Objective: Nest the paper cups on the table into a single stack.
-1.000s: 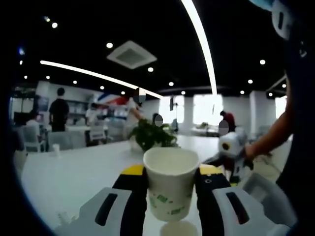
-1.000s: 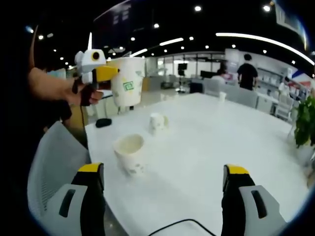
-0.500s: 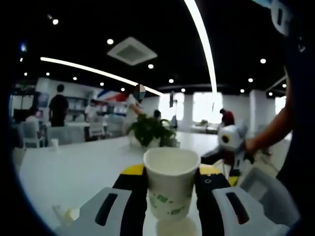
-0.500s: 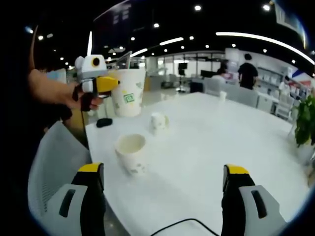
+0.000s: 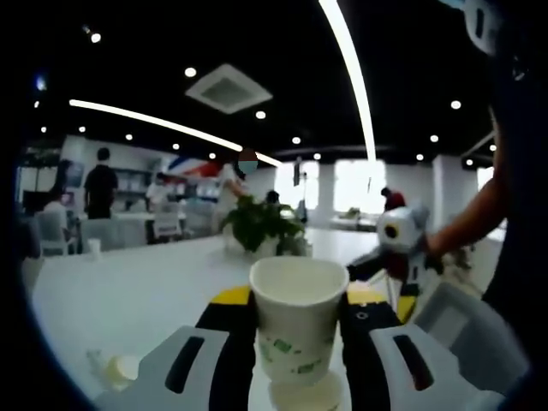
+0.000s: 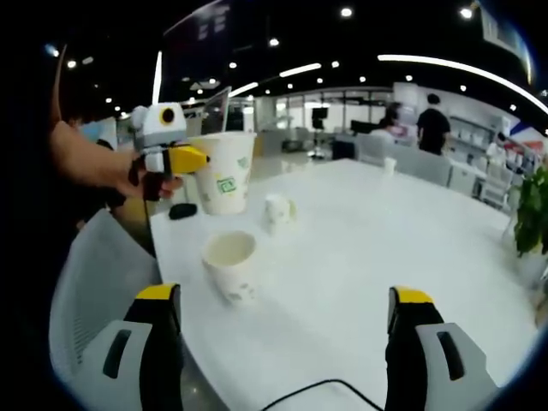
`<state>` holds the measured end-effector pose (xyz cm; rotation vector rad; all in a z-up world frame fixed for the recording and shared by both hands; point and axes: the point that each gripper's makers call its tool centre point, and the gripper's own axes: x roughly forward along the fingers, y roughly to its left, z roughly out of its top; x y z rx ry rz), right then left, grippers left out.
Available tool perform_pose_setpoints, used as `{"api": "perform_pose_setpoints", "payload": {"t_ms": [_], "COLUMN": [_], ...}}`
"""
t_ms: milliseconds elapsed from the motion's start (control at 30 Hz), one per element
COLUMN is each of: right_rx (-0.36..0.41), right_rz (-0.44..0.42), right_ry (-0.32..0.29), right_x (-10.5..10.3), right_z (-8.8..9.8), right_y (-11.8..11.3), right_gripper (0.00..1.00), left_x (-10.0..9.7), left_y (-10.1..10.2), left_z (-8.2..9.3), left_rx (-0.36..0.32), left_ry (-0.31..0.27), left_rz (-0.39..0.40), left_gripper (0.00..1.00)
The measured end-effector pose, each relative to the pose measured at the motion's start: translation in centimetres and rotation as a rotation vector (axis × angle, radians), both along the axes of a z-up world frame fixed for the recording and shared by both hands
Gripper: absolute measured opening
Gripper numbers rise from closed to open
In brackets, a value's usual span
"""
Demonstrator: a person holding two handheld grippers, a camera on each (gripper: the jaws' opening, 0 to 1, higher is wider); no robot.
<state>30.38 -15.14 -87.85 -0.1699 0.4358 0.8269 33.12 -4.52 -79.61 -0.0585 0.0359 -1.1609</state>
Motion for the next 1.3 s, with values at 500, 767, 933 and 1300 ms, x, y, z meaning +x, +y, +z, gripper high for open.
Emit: {"api": "perform_pose_setpoints", "payload": {"t_ms": [500, 767, 933, 1300], "right_rx": [-0.008, -0.011, -0.011, -0.010], "right_rz": [0.001, 0.008, 0.011, 0.015], "right_ry": [0.006, 0.009, 0.010, 0.013], "right_x": [-0.3, -0.4, -0.2, -0.1], "right_z": [-0.2, -0.3, -0.3, -0.3], "right_y": [0.1, 0.4, 0.5, 0.7], "right_gripper": [0.99, 0.99, 0.99, 0.99], "left_x": [-0.6, -0.6, -0.5, -0.8], "left_y": [0.0, -0.1, -0.1, -0.3], "left_z": [-3.2, -5.0, -6.0, -8.6], "left_rx": [0.032, 0.051, 0.049, 0.082], "left_ry": [0.008, 0.031, 0.044, 0.086], "left_rz": [-0.008, -0.007, -0.001, 0.007], "left_gripper": [0.37, 0.37, 0.37, 0.37]}}
